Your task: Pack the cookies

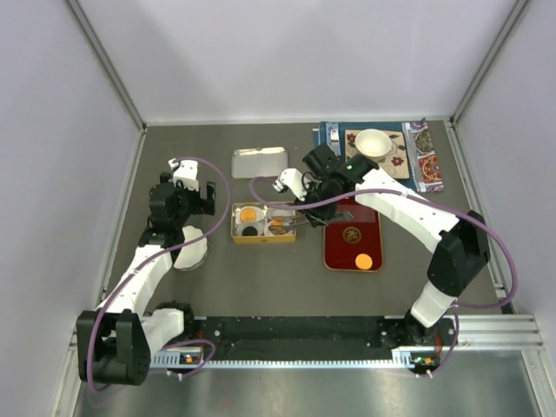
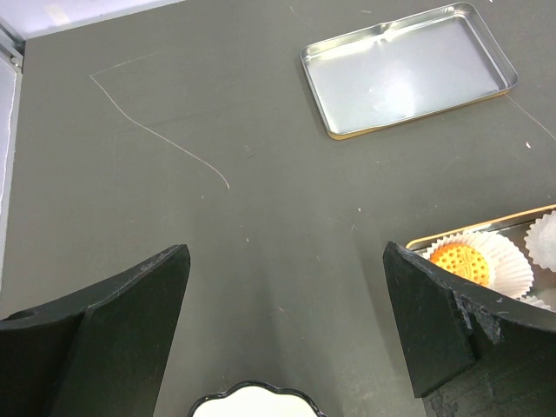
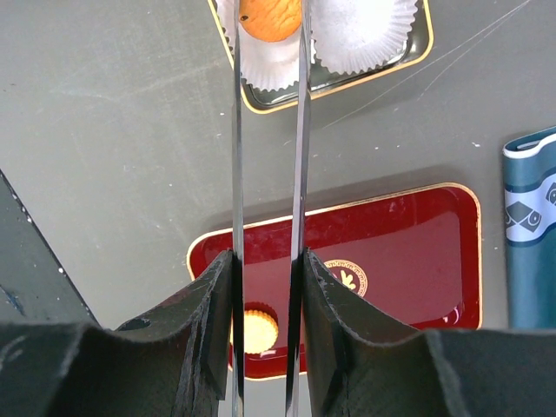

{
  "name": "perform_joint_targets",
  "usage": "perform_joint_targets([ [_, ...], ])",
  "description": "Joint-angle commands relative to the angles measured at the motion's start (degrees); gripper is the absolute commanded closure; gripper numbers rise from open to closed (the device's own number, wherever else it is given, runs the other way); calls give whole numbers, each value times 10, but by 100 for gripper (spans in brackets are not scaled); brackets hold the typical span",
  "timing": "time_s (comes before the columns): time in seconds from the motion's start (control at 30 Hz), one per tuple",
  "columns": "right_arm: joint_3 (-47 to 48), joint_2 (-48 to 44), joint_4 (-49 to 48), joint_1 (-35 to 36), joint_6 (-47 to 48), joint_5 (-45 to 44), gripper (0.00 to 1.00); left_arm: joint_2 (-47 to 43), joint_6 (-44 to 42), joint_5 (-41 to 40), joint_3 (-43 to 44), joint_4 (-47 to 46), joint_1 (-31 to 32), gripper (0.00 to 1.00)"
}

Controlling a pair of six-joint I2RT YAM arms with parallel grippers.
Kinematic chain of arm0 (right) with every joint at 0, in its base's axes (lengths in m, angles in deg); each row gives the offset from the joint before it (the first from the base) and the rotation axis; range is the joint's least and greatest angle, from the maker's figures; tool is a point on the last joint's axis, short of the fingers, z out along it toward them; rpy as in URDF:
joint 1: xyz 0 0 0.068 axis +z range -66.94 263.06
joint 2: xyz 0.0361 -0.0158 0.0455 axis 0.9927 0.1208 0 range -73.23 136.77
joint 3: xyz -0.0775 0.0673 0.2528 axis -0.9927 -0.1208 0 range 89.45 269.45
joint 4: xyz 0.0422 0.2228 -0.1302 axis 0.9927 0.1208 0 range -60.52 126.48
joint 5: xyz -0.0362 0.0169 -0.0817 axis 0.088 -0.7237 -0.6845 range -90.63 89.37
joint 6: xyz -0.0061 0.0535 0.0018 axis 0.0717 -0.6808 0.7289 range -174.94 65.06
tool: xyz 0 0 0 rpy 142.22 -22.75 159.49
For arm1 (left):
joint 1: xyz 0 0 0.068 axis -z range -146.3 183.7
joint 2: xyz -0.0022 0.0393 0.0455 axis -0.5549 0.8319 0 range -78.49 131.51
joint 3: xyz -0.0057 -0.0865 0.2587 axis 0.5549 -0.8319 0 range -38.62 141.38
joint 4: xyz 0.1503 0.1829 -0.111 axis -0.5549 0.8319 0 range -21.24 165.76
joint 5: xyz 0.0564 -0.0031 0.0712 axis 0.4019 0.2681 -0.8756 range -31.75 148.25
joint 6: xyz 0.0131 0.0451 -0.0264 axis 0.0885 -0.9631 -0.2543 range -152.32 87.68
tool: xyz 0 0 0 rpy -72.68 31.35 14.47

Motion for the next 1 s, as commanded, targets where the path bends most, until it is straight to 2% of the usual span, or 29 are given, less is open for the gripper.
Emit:
perform_joint_targets([
  [0.0,1,-7,-14,10,2,1,68,-8,2,2,20,-15,-3,1],
  [0.17,1,-12,-14,10,2,-2,60,-8,3,3,20,-15,-3,1],
  [0.63,-3,-37,-8,16,-1,-5,49,-13,5,3,17,-13,-3,1],
  [0.97,25,-56,-6,16,-6,-3,50,-14,3,-1,16,-12,-3,1],
])
